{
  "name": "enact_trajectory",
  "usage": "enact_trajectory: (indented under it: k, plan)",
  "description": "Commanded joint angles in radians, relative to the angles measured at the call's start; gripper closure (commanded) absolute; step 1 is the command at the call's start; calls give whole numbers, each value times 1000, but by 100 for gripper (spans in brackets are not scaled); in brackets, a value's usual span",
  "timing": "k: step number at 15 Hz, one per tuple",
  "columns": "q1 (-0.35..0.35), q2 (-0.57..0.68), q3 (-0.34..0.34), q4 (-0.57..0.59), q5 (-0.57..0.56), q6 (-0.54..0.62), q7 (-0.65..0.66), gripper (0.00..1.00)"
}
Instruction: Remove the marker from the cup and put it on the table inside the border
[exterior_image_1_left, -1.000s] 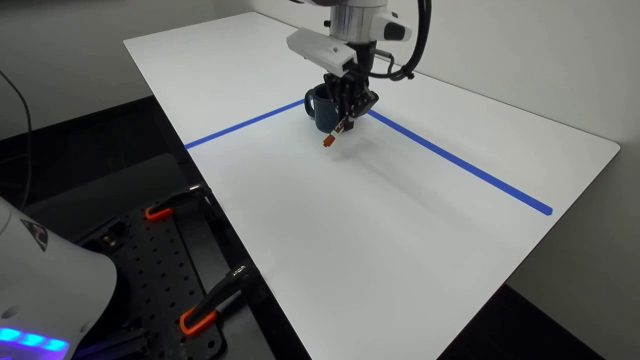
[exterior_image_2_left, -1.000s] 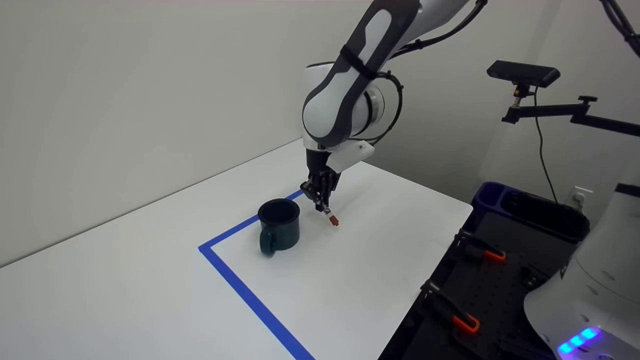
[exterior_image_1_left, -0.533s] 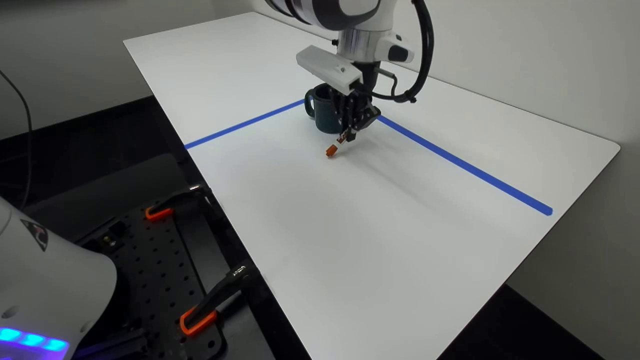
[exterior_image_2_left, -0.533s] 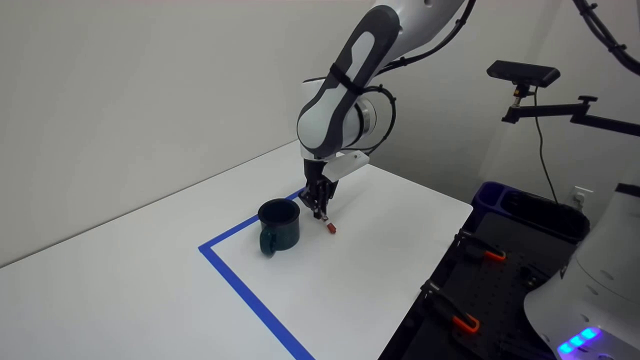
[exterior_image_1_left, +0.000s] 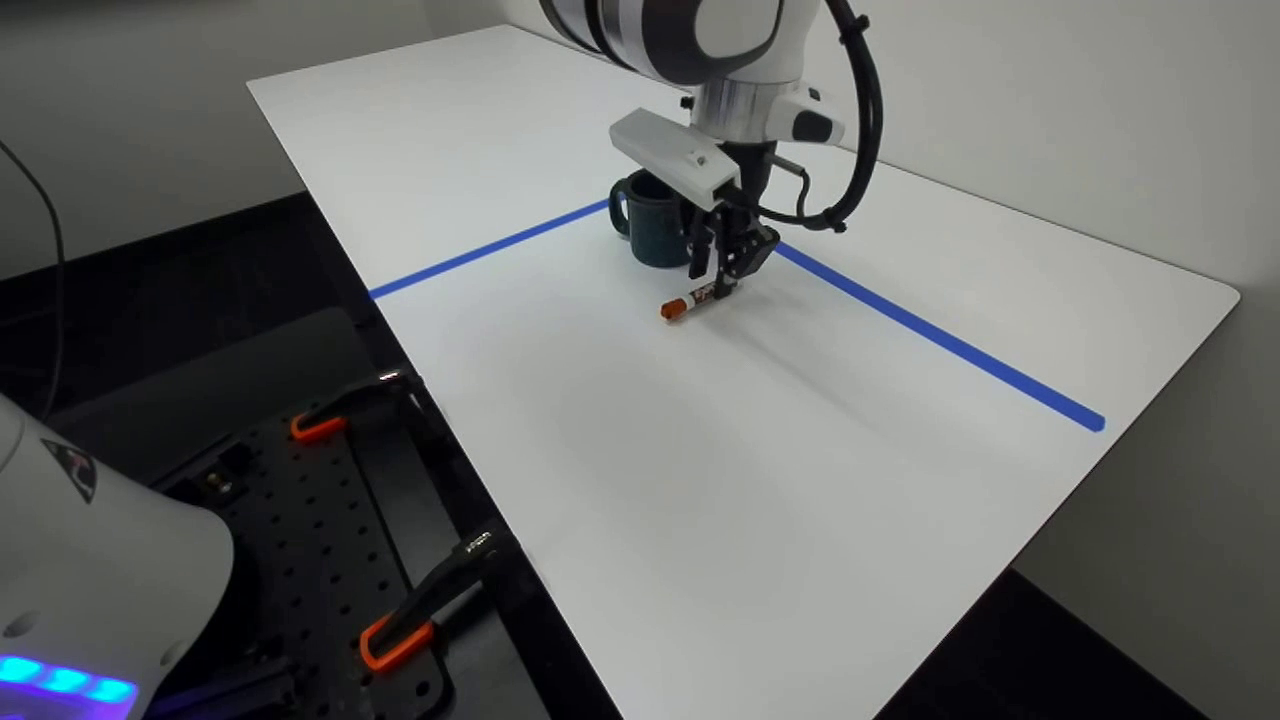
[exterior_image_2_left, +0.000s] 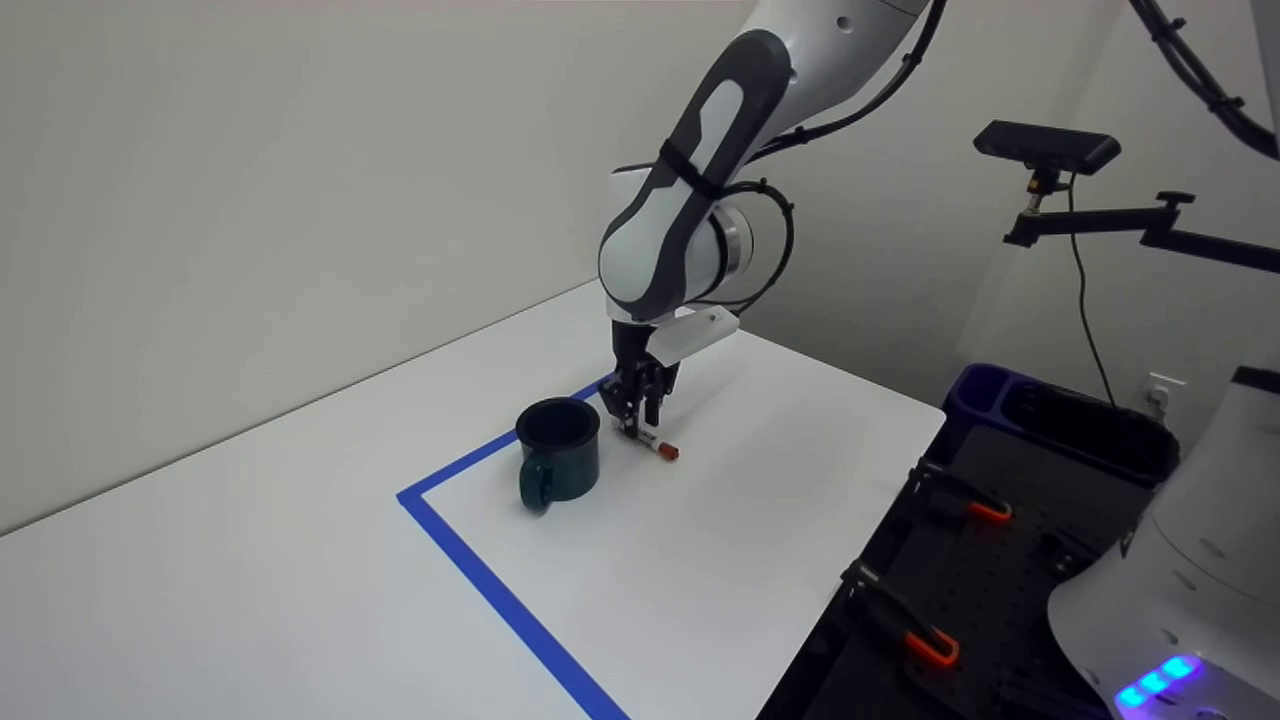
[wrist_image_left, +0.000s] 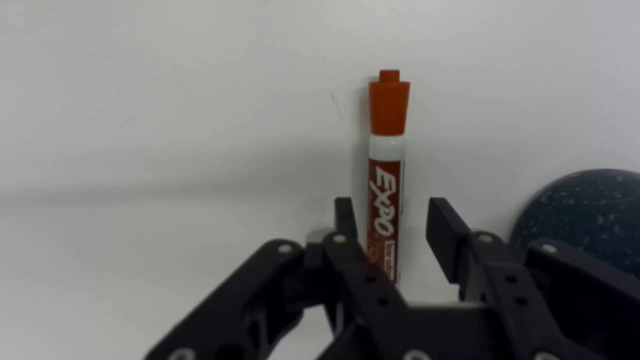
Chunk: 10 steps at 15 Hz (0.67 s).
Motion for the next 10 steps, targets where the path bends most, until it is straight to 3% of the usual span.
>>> enact_trajectory:
  k: [1,4,5,10]
  plan:
    - [-12,-17,9,-15,24,46,-16,25]
    - [-10,-61,3,-43,19,64,-7,3]
    - [-4,-84,-4,-56,12,64,2,0]
    - [23,-203,-33,-105,-22,47,30,0]
